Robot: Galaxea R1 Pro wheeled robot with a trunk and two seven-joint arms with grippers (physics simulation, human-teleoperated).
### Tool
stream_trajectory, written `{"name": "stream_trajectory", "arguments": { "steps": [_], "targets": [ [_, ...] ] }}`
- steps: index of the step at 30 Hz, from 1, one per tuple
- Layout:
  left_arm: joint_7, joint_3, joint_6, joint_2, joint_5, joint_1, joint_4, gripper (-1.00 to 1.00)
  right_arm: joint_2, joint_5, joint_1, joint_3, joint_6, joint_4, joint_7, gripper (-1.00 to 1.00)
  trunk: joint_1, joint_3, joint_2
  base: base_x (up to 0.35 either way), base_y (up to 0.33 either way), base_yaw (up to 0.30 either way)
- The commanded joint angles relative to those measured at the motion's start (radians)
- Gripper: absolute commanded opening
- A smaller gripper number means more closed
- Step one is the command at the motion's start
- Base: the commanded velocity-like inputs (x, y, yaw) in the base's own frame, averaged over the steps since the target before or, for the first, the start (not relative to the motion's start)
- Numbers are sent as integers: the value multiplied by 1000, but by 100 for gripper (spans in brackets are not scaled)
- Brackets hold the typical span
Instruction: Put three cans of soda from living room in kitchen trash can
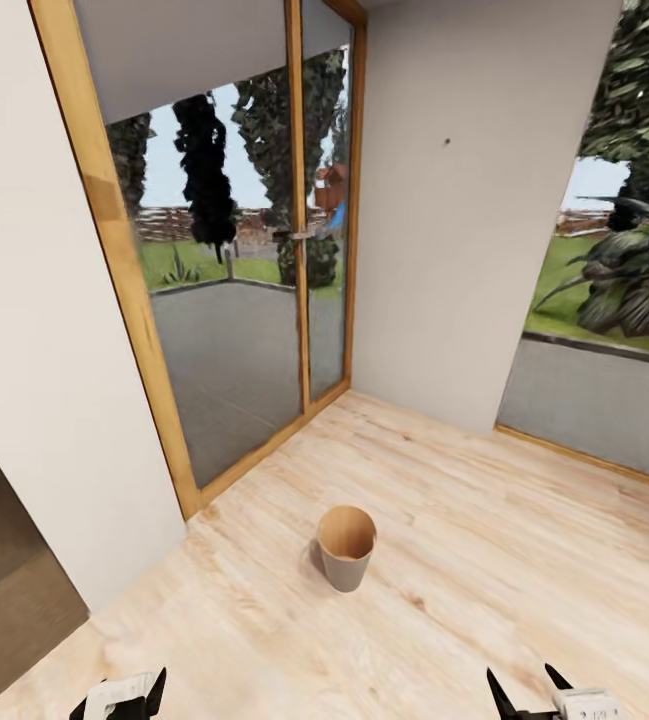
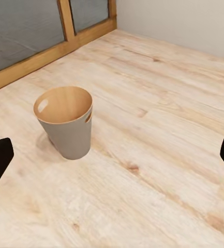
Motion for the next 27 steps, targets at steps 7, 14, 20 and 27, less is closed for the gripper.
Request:
{"name": "stream_trajectory", "arguments": {
  "steps": [7, 14, 20, 27],
  "targets": [
    [1, 0, 0, 0, 0, 0, 0, 100, 0, 0, 0, 2, 0, 2, 0, 100, 0, 0, 0, 95, -298, 149],
    [1, -1, -1, 0, 0, 0, 0, 100, 0, 4, 0, 4, 0, 2, 0, 100, 0, 0, 0, 34, -296, 78],
    [1, -1, -1, 0, 0, 0, 0, 100, 20, 45, 0, 3, -1, 2, -1, 100, 0, 0, 0, 4, -295, 217],
    [1, -1, -2, 0, 0, 0, 0, 100, 28, 50, 0, 1, -1, 3, -1, 100, 0, 0, 0, 0, -295, 245]
  ]
}}
